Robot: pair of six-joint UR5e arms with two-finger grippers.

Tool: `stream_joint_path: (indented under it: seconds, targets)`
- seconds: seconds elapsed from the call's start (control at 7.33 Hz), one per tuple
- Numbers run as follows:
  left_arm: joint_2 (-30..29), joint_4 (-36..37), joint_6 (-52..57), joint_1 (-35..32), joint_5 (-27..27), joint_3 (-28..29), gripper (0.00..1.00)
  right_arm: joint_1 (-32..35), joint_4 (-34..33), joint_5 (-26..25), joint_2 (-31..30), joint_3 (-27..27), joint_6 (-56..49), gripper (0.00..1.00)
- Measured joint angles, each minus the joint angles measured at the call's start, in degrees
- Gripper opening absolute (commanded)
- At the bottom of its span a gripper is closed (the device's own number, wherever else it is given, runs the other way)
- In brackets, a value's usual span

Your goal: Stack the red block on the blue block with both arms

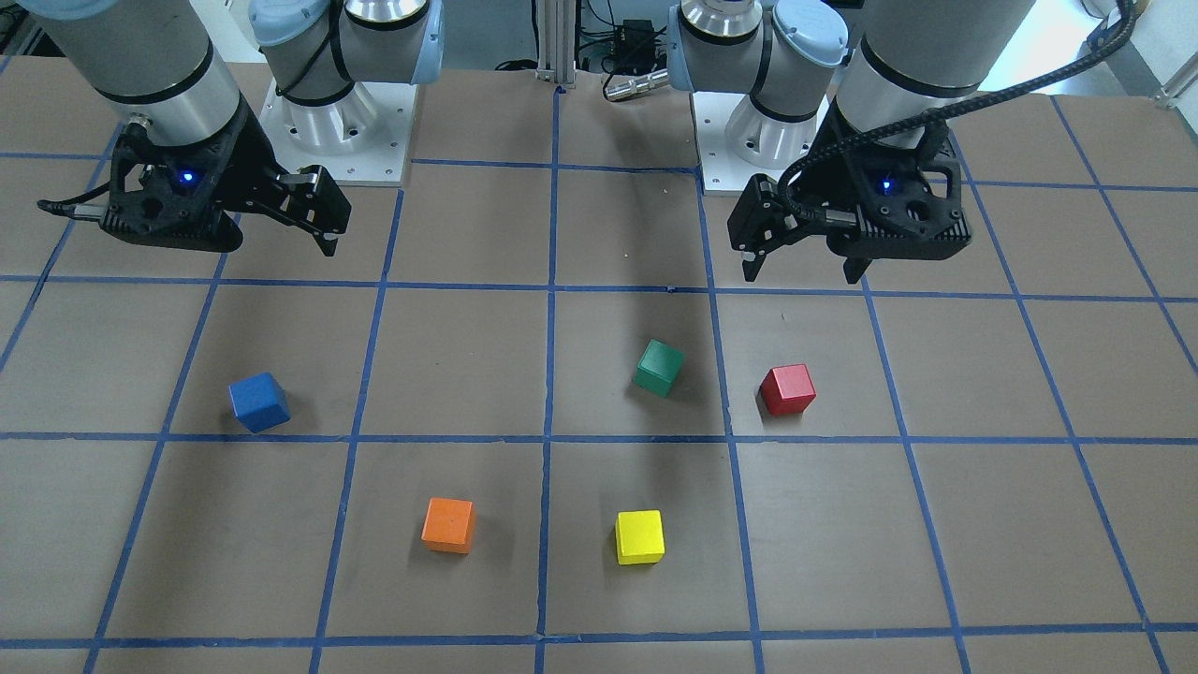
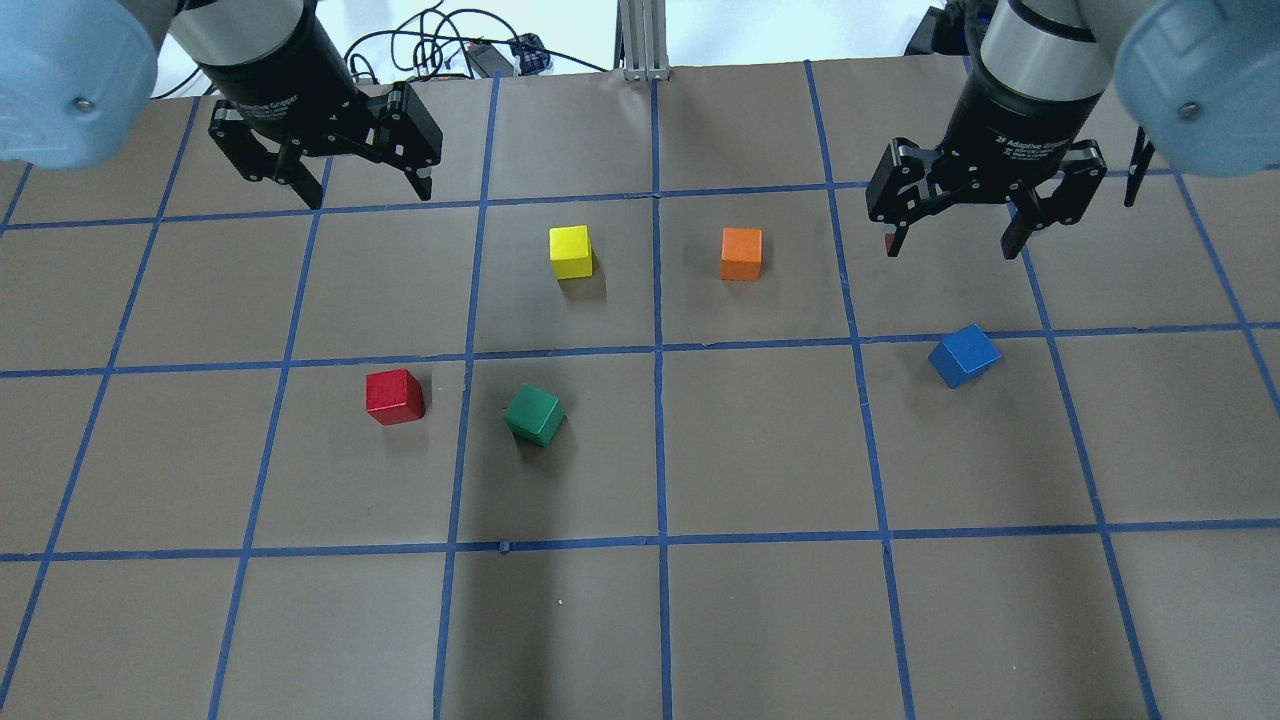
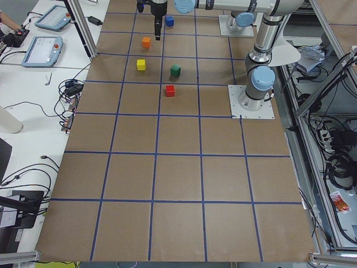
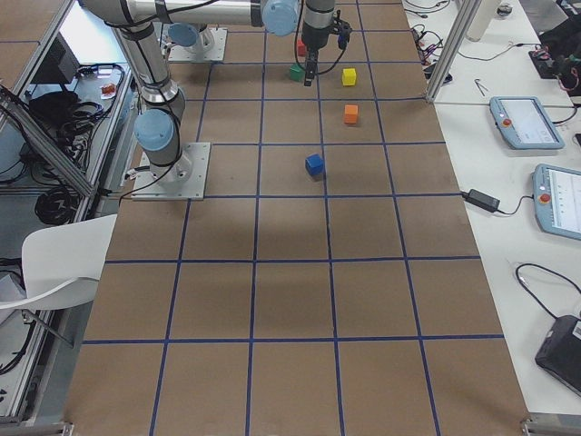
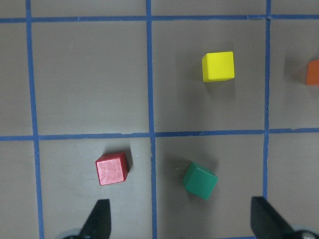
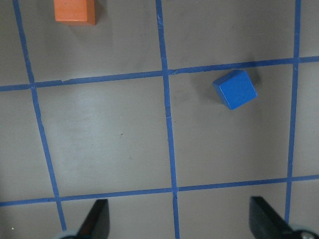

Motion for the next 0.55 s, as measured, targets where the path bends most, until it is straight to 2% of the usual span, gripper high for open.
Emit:
stream_joint_path:
  seconds: [0.55]
  targets:
    - [0.5,-0.3,0.3,0.0,0.7,0.0,1.0,-0.5,-0.6,-0.2,0.0,1.4,0.0,1.0]
